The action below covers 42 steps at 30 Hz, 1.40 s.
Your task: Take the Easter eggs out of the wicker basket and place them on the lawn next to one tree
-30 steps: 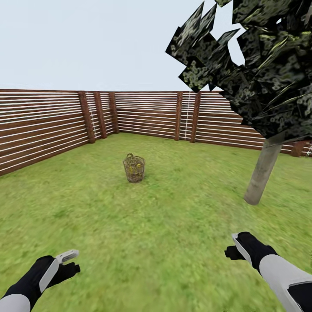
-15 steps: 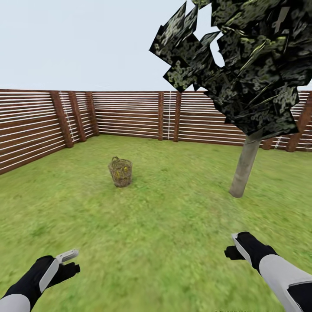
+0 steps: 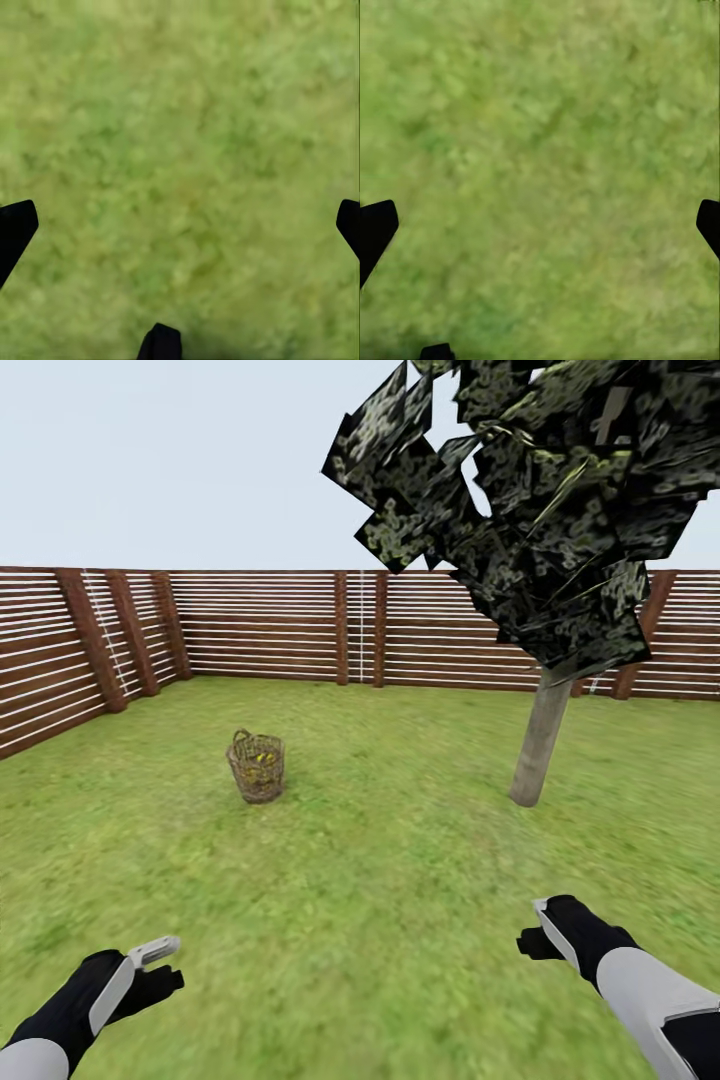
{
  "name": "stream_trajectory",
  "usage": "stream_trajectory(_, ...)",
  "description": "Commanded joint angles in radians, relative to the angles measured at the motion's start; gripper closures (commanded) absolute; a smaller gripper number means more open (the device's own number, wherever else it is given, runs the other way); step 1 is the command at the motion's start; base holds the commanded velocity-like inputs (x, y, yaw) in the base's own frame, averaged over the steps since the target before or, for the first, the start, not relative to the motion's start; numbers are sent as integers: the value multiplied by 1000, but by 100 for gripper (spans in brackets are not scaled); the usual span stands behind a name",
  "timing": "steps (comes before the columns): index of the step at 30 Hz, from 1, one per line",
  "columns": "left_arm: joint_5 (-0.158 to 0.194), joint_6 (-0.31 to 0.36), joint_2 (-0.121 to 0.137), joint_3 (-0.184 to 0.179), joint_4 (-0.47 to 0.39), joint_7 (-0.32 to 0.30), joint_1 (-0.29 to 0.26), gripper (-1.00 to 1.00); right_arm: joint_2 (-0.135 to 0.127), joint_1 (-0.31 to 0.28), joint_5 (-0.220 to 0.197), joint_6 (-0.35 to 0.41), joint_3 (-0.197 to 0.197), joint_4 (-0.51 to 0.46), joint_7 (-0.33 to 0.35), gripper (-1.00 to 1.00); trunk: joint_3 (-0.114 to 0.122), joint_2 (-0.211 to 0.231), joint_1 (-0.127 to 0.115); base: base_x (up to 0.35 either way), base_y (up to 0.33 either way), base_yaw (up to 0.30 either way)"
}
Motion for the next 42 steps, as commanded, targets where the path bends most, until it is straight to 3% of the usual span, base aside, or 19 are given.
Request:
stream_trajectory(1,11,5,-1,1,-1,9,0,-100,2,-1,-10,5,8,-2,-3,-100,-1,-1,0,127,336,-18)
stream_trajectory(10,11,5,8,5,-2,8,0,-100,10,-1,-10,5,8,-2,-6,-100,-1,-1,0,132,336,-3)
stream_trajectory(24,12,5,0,4,-1,8,0,-100,10,-1,-10,5,8,-2,-7,-100,-1,-1,0,206,304,-3)
stream_trajectory(42,11,5,0,4,0,8,0,-100,11,-1,-9,5,8,-2,-8,-100,-15,-1,0,212,301,-257)
